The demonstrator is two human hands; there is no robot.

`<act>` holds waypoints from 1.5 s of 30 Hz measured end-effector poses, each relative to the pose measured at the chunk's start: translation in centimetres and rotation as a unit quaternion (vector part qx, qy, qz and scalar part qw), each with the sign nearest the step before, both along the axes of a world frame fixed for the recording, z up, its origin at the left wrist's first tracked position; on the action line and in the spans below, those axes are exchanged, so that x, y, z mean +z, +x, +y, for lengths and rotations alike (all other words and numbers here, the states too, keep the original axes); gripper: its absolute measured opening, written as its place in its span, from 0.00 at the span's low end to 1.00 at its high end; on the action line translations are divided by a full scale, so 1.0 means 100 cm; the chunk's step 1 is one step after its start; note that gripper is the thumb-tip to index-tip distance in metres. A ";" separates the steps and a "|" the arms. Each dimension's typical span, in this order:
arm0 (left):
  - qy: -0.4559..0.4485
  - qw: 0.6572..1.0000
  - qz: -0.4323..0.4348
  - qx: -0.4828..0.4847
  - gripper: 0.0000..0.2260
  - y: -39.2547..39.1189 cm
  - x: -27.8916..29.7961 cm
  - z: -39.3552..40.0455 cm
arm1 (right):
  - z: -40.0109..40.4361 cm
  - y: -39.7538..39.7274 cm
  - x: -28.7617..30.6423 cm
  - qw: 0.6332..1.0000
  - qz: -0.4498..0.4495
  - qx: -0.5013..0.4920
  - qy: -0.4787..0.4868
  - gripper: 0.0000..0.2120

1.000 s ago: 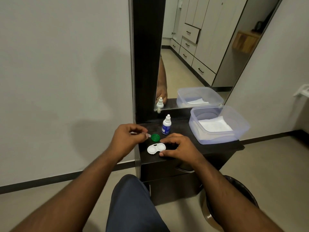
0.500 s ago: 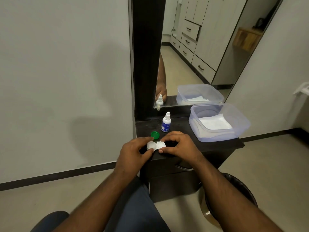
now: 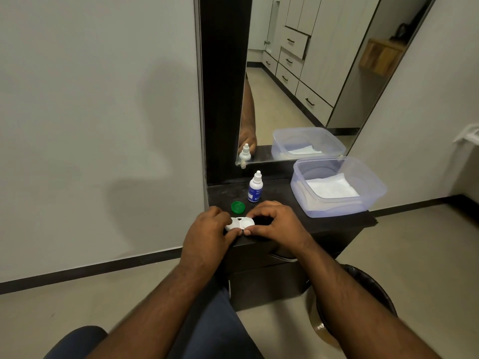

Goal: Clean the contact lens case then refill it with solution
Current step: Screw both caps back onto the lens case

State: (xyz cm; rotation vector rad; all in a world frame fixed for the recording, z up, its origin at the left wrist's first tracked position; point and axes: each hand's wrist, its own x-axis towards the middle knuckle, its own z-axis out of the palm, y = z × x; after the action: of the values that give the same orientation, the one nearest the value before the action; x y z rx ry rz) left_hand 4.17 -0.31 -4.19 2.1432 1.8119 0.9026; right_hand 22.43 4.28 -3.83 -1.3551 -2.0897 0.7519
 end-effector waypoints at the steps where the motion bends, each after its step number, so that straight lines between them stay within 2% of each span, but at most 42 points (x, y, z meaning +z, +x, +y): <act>1: 0.001 1.000 -0.002 -0.007 0.12 0.002 0.000 0.000 | 0.000 0.000 0.000 1.000 0.000 0.001 0.001 0.15; 5: -0.036 0.999 -0.012 -0.008 0.10 0.002 0.002 0.004 | 0.001 0.000 0.000 1.000 -0.001 0.000 0.007 0.15; 13: -0.032 0.998 0.015 -0.044 0.11 -0.002 0.004 0.009 | 0.002 0.000 0.000 1.000 -0.011 0.005 -0.003 0.14; 16: -0.037 0.995 -0.031 -0.088 0.09 -0.010 0.003 0.010 | 0.002 0.000 -0.001 1.000 0.011 0.002 -0.003 0.14; 20: -0.083 0.983 -0.115 -0.120 0.20 -0.022 0.006 0.010 | 0.002 0.000 -0.002 1.000 0.018 -0.003 -0.005 0.14; 22: -0.099 0.980 -0.139 -0.103 0.22 -0.020 0.009 0.011 | 0.002 0.001 -0.002 1.000 0.018 -0.002 -0.001 0.14; 27: -0.081 0.994 0.030 -0.065 0.18 -0.008 0.008 0.015 | 0.002 0.000 -0.002 1.000 0.005 0.003 0.006 0.14; 30: -0.073 0.992 0.021 -0.098 0.13 -0.009 0.009 0.016 | 0.002 0.001 -0.003 1.000 0.005 0.000 0.006 0.15; 33: -0.092 0.990 -0.015 -0.110 0.14 -0.013 0.016 0.016 | 0.001 0.001 -0.002 1.000 0.008 -0.002 0.006 0.15; 38: -0.083 0.993 0.041 -0.070 0.14 -0.005 0.016 0.020 | 0.000 0.000 -0.001 1.000 0.005 -0.001 0.011 0.15; 41: -0.082 0.992 0.021 -0.096 0.11 -0.008 0.013 0.023 | 0.001 0.001 -0.002 1.000 0.006 0.005 0.014 0.15; 45: -0.094 0.986 0.037 -0.132 0.11 -0.012 0.015 0.027 | 0.001 0.001 0.000 1.000 0.014 0.016 -0.005 0.15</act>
State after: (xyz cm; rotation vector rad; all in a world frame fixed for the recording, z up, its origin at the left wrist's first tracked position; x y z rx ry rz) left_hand 3.01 2.38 -2.70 2.2502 1.5253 0.5741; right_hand 22.51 4.41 -3.78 -1.3123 -2.0922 0.7908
